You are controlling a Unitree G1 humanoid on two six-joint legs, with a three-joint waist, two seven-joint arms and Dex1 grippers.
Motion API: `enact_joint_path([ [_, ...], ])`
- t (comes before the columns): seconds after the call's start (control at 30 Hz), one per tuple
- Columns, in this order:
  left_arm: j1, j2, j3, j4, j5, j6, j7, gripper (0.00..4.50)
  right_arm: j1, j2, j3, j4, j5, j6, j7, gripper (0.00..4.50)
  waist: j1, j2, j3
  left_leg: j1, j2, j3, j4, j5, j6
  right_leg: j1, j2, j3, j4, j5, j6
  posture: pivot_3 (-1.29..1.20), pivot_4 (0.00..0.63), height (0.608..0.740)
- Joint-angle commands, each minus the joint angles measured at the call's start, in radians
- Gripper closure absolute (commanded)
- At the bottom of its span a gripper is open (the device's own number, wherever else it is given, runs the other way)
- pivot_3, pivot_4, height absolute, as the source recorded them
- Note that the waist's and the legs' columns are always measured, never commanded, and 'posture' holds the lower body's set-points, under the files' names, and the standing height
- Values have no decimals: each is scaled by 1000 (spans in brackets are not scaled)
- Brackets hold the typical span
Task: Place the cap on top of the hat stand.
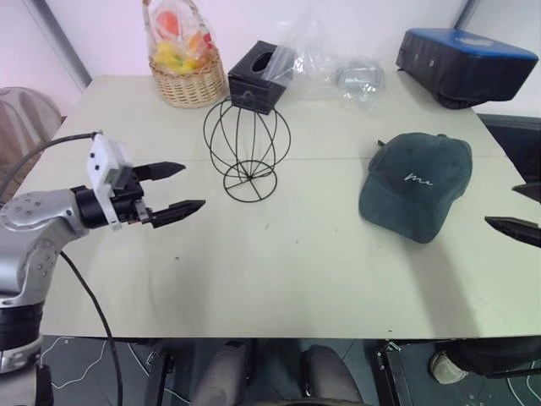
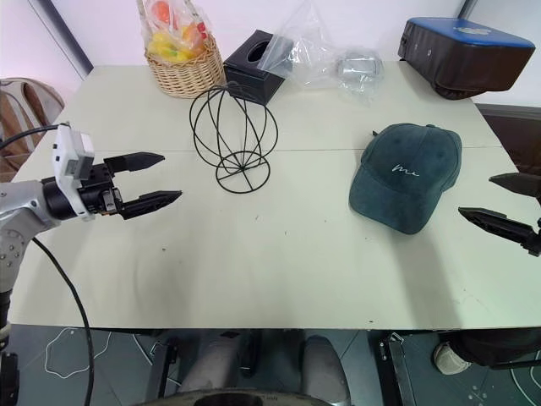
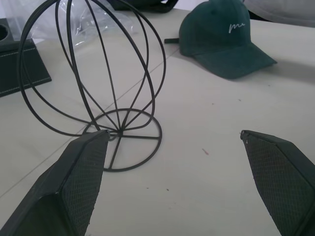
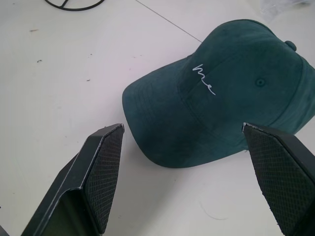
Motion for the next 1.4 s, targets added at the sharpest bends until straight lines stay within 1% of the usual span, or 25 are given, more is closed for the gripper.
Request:
enact_joint_path([
  [0.03,-19,1,8,-2,3,-27,-11,0,-8,0,-48,-13,9,-5,2,576,0,0,0,0,0,0,0,0,0,0,0,0,0,0,0,0,150,740],
  [1.23,-31,5,4,1,9,-16,-33,0,-7,21,-48,-52,48,19,-6,576,0,0,0,0,0,0,0,0,0,0,0,0,0,0,0,0,150,740],
  [1.4,-33,0,-4,7,13,-20,-36,0,-28,79,-7,-121,5,-35,-119,576,0,0,0,0,0,0,0,0,0,0,0,0,0,0,0,0,150,740],
])
